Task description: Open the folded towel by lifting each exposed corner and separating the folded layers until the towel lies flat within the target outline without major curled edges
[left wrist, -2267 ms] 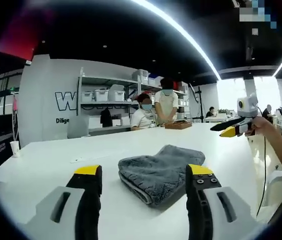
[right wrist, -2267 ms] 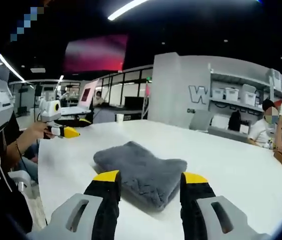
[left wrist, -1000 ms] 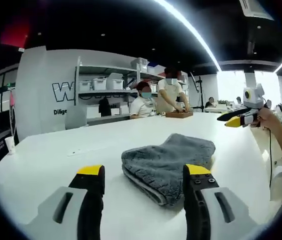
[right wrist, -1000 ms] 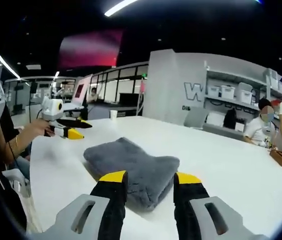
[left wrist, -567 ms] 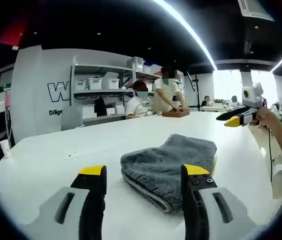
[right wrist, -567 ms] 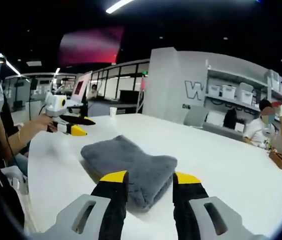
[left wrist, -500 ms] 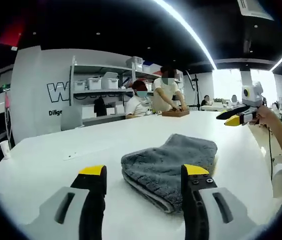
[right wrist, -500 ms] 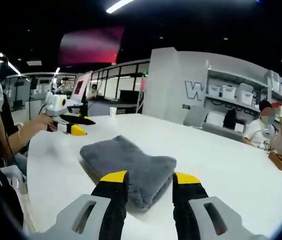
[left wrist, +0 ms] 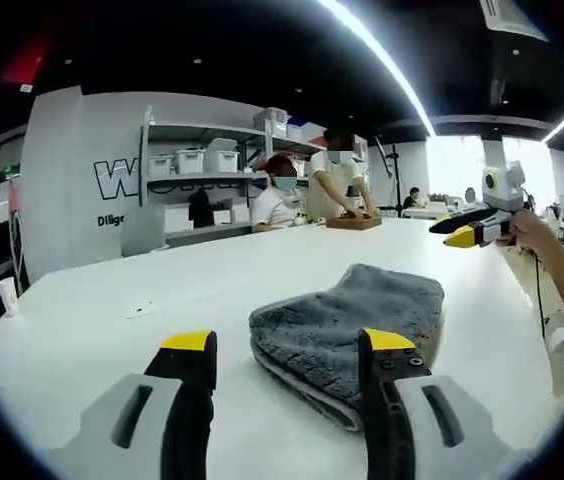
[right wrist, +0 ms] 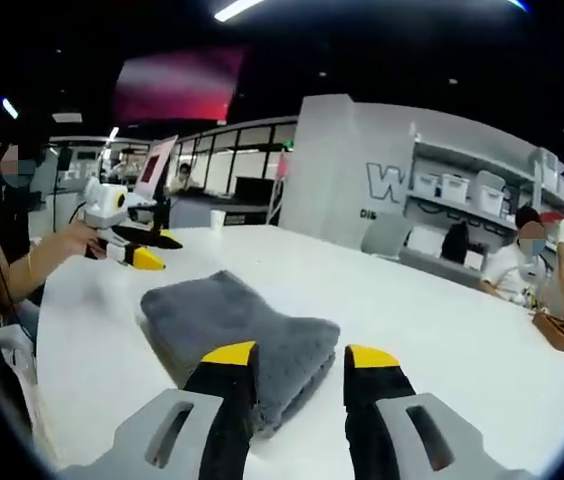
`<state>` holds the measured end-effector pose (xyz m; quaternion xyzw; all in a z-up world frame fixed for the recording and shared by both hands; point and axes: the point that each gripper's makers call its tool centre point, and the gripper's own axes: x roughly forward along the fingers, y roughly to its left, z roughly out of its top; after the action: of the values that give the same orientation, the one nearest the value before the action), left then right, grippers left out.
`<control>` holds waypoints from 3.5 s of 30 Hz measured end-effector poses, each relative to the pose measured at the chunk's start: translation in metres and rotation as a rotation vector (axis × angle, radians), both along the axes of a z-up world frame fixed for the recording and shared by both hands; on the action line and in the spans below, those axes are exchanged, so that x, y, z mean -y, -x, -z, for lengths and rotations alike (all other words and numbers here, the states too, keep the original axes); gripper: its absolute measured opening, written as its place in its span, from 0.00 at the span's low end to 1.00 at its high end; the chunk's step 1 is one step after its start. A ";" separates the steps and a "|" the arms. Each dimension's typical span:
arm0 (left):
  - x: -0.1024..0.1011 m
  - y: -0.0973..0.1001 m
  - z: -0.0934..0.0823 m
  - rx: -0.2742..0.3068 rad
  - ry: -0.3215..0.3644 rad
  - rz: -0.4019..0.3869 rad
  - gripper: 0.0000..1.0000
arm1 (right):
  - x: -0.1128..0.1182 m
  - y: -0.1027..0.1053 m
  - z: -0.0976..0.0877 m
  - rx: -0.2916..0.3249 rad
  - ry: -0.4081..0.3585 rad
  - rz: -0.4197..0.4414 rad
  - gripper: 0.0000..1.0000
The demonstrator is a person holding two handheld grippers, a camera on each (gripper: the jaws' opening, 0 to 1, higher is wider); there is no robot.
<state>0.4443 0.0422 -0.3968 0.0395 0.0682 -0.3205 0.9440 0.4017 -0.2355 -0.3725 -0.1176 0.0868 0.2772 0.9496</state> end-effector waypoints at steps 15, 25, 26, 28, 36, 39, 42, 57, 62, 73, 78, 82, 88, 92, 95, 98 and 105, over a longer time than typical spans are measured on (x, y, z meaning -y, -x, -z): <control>0.011 -0.014 -0.002 0.010 0.036 0.015 0.54 | -0.016 -0.035 0.011 0.001 0.087 -0.005 0.28; 0.014 -0.033 0.008 -0.012 -0.022 0.000 0.52 | -0.026 -0.054 0.019 -0.006 0.107 -0.017 0.28; 0.013 -0.035 0.009 -0.013 -0.021 -0.003 0.51 | -0.027 -0.055 0.021 -0.006 0.109 -0.020 0.28; 0.013 -0.040 0.012 -0.022 -0.013 -0.016 0.51 | -0.027 -0.059 0.023 -0.010 0.109 -0.020 0.28; 0.018 -0.053 0.022 -0.050 0.004 -0.030 0.48 | -0.028 -0.067 0.027 -0.019 0.073 -0.024 0.27; 0.021 -0.055 0.025 -0.056 0.002 -0.027 0.47 | -0.027 -0.072 0.028 -0.022 0.072 -0.020 0.27; 0.022 -0.057 0.024 -0.045 0.009 -0.028 0.50 | -0.027 -0.075 0.031 -0.028 0.070 -0.021 0.27; 0.021 -0.070 0.035 -0.082 0.057 -0.045 0.44 | -0.031 -0.093 0.047 -0.079 -0.008 -0.021 0.25; 0.024 -0.071 0.046 -0.102 0.025 -0.037 0.43 | -0.027 -0.102 0.058 -0.107 0.028 0.014 0.25; 0.029 -0.072 0.057 -0.121 0.039 -0.020 0.40 | -0.027 -0.111 0.072 -0.159 0.014 0.022 0.24; 0.031 -0.072 0.057 -0.128 0.059 -0.011 0.38 | -0.030 -0.109 0.084 -0.182 0.002 0.009 0.19; 0.031 -0.073 0.060 -0.136 0.069 -0.011 0.38 | -0.030 -0.110 0.085 -0.182 -0.010 0.006 0.18; 0.033 -0.073 0.063 -0.146 0.080 -0.005 0.35 | -0.032 -0.110 0.089 -0.164 -0.027 0.001 0.15; 0.034 -0.072 0.065 -0.157 0.098 0.000 0.33 | -0.033 -0.110 0.087 -0.145 -0.042 -0.002 0.14; 0.035 -0.072 0.065 -0.160 0.102 0.006 0.31 | -0.033 -0.108 0.085 -0.129 -0.070 -0.013 0.11; 0.036 -0.071 0.065 -0.161 0.109 0.008 0.29 | -0.032 -0.108 0.082 -0.113 -0.085 -0.008 0.09; 0.036 -0.068 0.064 -0.163 0.134 0.006 0.25 | -0.036 -0.106 0.072 -0.075 -0.113 -0.013 0.05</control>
<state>0.5123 0.0066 -0.4613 -0.0496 0.1232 -0.3295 0.9348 0.5075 -0.1998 -0.4446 -0.0541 0.1056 0.2919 0.9491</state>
